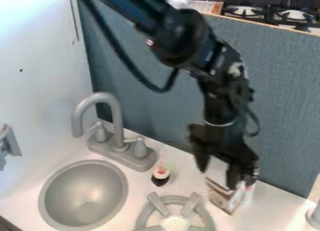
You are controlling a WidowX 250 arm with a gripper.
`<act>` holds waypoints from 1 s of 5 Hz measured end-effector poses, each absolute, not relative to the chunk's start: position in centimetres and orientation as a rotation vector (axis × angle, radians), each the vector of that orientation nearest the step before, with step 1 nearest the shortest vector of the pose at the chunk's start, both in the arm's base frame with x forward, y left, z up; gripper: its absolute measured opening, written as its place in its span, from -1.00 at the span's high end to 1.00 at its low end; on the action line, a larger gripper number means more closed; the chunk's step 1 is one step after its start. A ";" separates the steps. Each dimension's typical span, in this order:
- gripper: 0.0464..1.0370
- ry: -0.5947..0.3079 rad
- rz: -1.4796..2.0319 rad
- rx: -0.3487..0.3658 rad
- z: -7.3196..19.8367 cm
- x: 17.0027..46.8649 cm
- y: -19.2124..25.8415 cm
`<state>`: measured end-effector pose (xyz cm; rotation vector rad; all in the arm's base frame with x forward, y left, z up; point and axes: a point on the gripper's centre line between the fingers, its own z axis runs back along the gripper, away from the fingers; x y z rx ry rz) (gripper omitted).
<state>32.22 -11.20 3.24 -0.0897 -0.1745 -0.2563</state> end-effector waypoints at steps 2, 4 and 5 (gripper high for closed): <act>-0.54 -0.126 -0.365 -0.126 1.9 34.5 -15.3; -0.54 -0.063 -0.411 -0.095 -0.2 35.5 -18.4; -0.54 -0.060 -0.403 -0.074 -1.1 36.7 -18.7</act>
